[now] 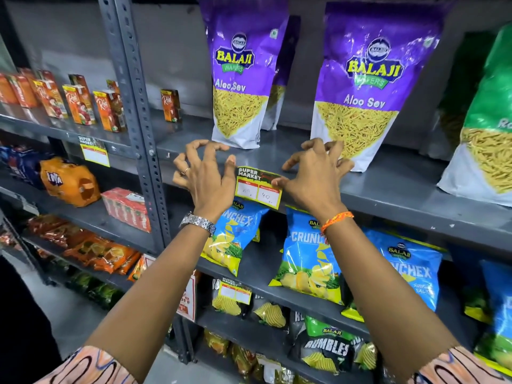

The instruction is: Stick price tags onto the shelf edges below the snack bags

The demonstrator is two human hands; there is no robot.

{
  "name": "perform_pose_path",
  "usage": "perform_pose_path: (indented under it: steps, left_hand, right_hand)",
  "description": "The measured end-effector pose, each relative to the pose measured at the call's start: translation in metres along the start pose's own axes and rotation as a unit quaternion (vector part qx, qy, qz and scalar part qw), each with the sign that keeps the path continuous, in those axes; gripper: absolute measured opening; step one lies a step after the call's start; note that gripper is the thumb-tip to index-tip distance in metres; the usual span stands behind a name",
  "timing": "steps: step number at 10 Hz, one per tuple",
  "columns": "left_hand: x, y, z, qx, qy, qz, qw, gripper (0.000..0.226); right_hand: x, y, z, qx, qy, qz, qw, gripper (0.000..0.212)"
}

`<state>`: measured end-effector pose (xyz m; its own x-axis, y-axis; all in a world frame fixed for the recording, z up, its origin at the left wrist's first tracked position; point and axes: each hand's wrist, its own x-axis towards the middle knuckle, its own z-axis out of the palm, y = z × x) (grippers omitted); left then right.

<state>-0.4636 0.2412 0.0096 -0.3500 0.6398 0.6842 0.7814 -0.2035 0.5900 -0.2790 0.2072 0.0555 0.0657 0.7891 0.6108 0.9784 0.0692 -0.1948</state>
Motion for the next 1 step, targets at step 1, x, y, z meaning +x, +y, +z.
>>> perform_pose_path:
  steps: [1]
  left_hand:
    - [-0.0012, 0.0035, -0.0026, -0.021, 0.050, -0.007, 0.999, 0.030]
  right_hand:
    - [-0.0074, 0.0217, -0.0137, 0.090, 0.023, 0.027, 0.995, 0.030]
